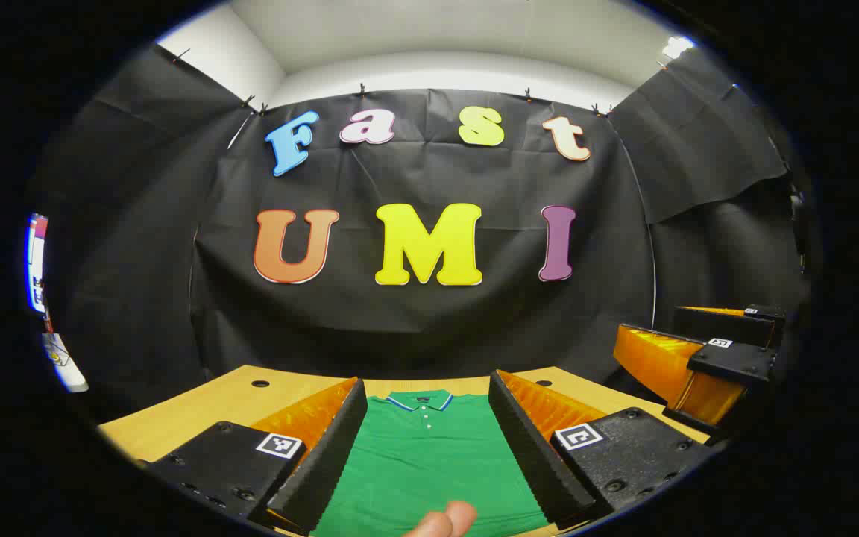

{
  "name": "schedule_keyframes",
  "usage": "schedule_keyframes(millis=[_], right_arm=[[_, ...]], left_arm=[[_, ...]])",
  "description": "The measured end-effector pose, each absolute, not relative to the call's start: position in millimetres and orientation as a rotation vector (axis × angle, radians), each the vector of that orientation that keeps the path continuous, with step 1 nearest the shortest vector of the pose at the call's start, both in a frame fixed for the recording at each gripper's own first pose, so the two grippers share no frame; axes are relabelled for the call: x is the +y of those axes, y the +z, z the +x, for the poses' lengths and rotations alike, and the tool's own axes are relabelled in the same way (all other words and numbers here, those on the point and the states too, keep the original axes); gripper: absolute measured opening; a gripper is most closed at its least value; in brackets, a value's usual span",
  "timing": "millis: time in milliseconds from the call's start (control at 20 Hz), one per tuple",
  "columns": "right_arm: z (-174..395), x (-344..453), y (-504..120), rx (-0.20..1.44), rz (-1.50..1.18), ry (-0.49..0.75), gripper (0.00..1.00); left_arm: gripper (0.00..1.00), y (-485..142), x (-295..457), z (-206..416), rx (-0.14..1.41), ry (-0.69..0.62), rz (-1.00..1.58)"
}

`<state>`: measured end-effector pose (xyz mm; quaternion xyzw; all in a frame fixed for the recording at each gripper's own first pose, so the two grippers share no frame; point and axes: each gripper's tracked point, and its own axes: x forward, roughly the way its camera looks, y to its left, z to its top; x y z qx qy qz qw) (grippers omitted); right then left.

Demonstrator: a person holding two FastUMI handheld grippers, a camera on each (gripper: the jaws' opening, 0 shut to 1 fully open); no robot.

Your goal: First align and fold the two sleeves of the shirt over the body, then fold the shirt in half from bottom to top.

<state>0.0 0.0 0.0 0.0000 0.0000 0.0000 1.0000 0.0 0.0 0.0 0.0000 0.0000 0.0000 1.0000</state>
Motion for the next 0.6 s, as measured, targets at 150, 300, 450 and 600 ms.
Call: schedule_keyframes(millis=[150, 300, 450, 600], right_arm=[[2.6, 15.0, 0.6, -0.001, -0.03, -0.008, 0.95], [5.0, 28.3, -9.0, 0.034, 0.0, 0.012, 0.95], [10.5, 29.3, -28.2, 0.092, 0.037, 0.018, 0.95], [14.1, 25.5, -42.9, 0.129, 0.059, 0.013, 0.95]], left_arm=[[1.0, 4.2, 14.7, -0.7, 0.017, 0.003, -0.033], [1.0, 10.8, 29.4, -8.4, 0.006, 0.025, -0.011], [1.0, 13.8, 47.1, -10.4, -0.006, 0.076, 0.051], [1.0, 2.3, 29.3, -7.1, 0.026, 0.028, 0.059]])
